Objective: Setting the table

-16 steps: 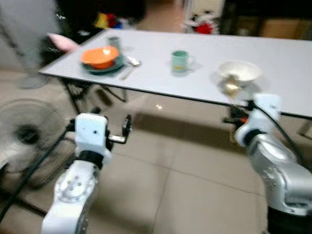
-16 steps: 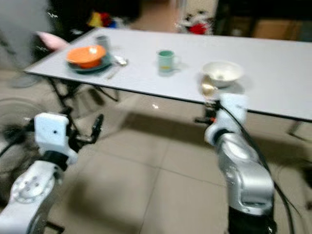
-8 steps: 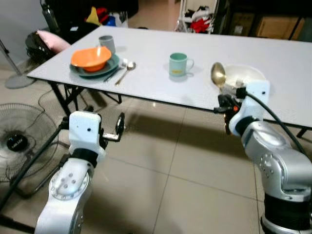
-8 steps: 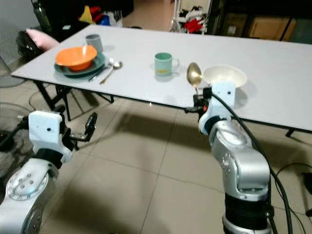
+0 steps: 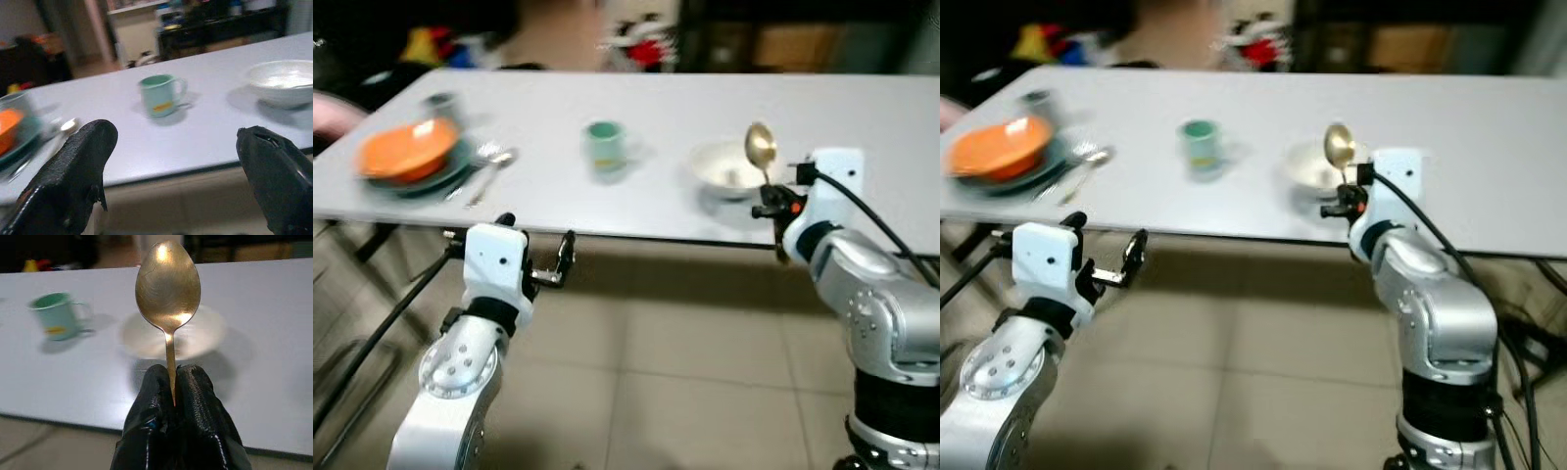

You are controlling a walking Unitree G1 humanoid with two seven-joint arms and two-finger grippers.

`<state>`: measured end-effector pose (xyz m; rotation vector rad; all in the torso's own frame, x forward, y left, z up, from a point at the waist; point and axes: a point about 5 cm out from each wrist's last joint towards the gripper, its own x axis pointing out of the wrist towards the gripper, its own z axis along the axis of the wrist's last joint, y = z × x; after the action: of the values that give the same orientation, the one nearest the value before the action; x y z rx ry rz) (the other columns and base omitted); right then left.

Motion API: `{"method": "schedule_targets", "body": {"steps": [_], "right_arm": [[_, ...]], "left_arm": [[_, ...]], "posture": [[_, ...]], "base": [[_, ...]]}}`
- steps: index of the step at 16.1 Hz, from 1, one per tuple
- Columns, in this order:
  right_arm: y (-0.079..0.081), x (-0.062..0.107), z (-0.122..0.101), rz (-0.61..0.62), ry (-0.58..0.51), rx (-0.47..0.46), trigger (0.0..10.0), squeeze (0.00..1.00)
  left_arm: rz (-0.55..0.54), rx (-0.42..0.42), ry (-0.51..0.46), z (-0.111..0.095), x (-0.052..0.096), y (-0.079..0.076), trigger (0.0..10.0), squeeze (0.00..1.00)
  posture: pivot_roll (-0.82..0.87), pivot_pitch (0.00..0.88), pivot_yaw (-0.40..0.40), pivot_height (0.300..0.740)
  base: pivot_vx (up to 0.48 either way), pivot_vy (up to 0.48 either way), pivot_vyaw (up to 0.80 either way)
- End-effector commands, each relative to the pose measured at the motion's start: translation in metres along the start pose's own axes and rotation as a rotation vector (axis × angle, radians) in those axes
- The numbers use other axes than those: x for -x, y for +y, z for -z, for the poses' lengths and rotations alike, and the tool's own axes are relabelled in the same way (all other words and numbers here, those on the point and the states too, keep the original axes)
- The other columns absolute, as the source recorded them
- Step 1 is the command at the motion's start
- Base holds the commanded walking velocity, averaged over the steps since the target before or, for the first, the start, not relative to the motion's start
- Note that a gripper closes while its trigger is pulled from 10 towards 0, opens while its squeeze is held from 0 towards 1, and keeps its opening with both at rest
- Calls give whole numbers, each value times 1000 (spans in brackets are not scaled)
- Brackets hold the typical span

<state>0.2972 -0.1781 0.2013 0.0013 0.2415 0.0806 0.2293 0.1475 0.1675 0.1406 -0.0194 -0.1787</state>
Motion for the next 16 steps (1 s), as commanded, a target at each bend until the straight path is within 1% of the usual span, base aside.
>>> {"method": "schedule_targets", "body": {"steps": [1, 3, 6, 7, 8, 9, 11, 12, 14, 16], "right_arm": [[-6, 1, -7, 3, 3, 17, 10000, 0], [-3, -4, -10, -77, 53, 50, 10000, 0], [2, -7, -18, -164, 58, 61, 10000, 0], [6, -8, -21, -209, 62, 75, 10000, 0], [7, -8, -22, -222, 68, 79, 10000, 0], [8, -10, -22, -231, 99, 101, 10000, 0], [7, -13, -22, -225, 122, 106, 10000, 0], [8, -14, -22, -240, 125, 105, 10000, 0], [9, -16, -20, -255, 143, 102, 10000, 0], [10, -19, -19, -258, 171, 118, 10000, 0]], "left_arm": [[18, 6, -12, -3, -1, -4, 10000, 0], [17, 3, -14, -3, -3, -4, 10000, 0], [8, -1, -16, -3, -2, -1, 10000, 0], [7, -3, -14, -3, -1, 0, 10000, 0], [8, -4, -14, -3, -1, 0, 10000, 0], [13, -7, -15, -3, -1, 0, 10000, 0], [22, -9, -14, -3, -1, -1, 10000, 0], [28, -13, -13, -3, -2, -1, 10000, 0], [46, -25, -14, -4, -3, -2, 10000, 0], [88, -32, -22, -6, -7, -5, 10000, 0]], "posture": [[-119, 12, 67, 740], [-116, 10, 59, 740], [-113, 9, 55, 740], [-108, 10, 54, 740], [-108, 10, 54, 740], [-105, 9, 52, 740], [-105, 9, 49, 740], [-105, 8, 48, 740], [-104, 9, 49, 740], [-106, 9, 55, 740]], "base": [[330, 0, 0], [332, 0, 0], [331, 0, 0], [326, 0, 0], [322, 0, 0], [322, 0, 0], [322, 0, 0], [326, 0, 0], [322, 0, 0], [321, 0, 0]]}}
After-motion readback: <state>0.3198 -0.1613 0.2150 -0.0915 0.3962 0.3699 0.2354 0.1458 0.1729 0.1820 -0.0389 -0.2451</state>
